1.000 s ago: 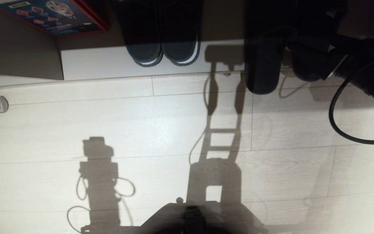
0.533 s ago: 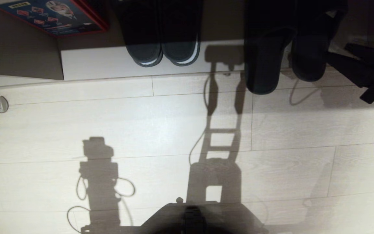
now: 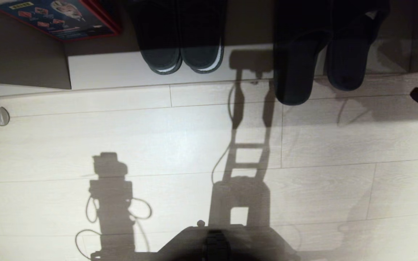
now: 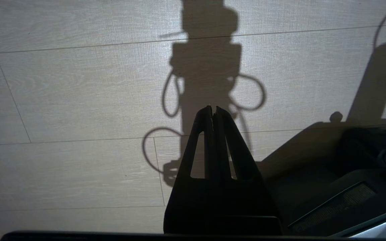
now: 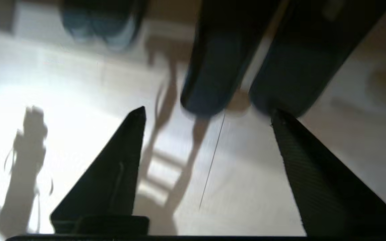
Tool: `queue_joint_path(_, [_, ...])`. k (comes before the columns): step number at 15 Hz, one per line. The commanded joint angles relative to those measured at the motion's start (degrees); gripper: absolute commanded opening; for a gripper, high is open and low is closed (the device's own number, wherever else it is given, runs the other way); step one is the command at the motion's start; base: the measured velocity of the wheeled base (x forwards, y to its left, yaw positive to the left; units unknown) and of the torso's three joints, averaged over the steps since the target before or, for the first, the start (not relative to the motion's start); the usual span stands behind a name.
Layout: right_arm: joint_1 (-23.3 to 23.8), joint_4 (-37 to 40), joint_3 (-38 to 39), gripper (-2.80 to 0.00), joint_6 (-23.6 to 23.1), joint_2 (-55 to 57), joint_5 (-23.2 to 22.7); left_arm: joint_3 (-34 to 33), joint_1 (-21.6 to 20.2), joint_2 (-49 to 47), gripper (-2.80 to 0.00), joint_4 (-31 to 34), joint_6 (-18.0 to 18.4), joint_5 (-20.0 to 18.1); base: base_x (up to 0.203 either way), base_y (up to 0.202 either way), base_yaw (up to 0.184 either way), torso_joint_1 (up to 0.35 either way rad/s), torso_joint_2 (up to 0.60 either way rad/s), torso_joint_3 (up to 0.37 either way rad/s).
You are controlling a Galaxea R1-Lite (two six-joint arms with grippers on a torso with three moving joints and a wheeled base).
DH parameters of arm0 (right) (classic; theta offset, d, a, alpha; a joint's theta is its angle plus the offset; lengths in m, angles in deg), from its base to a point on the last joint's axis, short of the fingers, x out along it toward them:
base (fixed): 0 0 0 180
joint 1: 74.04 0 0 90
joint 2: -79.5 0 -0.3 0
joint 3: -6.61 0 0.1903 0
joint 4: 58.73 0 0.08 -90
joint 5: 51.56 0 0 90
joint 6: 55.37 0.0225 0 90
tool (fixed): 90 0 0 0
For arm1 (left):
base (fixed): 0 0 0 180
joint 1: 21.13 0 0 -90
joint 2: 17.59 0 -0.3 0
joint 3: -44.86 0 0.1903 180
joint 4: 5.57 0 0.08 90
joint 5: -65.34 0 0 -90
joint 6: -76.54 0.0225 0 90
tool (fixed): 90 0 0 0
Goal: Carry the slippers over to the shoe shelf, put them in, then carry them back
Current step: Pick up the slippers in the shoe cabinet
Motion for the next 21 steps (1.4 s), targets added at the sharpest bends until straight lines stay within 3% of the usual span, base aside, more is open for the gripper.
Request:
queue_joint_path(1, [0.0,1.8,1.6,0.0,0.0,-6.5,0.0,0.0,0.0,0.0,-2.8,0.0,-0.1,0.0,0.0,0.0,0.0,0.0,0.0,0.0])
queue_joint_path(2, [0.1,2.5,2.4,0.0,0.1,-7.9,-0.2,0.0,-0.1,0.0,-2.8,0.0,-0.1,0.0,0.0,0.0,0.0,0.0,0.0,0.0])
queue_joint_path(3, [0.1,3.2,3.2,-2.8,0.1,-9.3,-0.2,0.0,-0.1,0.0,-2.8,0.0,0.0,0.0,0.0,0.0,0.0,0.0,0.0,0.0])
queue_joint_path(5, [0.1,5.0,4.1,-2.8,0.3,-13.3,1.0,0.0,-0.1,0.1,-2.8,0.0,0.0,0.0,0.0,0.0,0.0,0.0,0.0,0.0])
queue_joint_path(9, [0.1,16.6,4.3,-2.8,0.3,-20.9,1.8,0.0,-0.1,0.0,-2.8,0.0,0.0,0.0,0.0,0.0,0.0,0.0,0.0,0.0])
queue_joint_path(14, [0.1,22.0,5.7,-2.8,0.3,-29.5,1.8,0.0,0.0,0.0,-2.8,0.0,0.0,0.0,0.0,0.0,0.0,0.0,0.0,0.0])
queue_joint_path(21, [4.8,23.0,15.1,-2.8,0.6,-41.0,1.7,0.0,-0.1,0.0,-2.8,0.0,0.0,0.0,0.0,0.0,0.0,0.0,0.0,0.0])
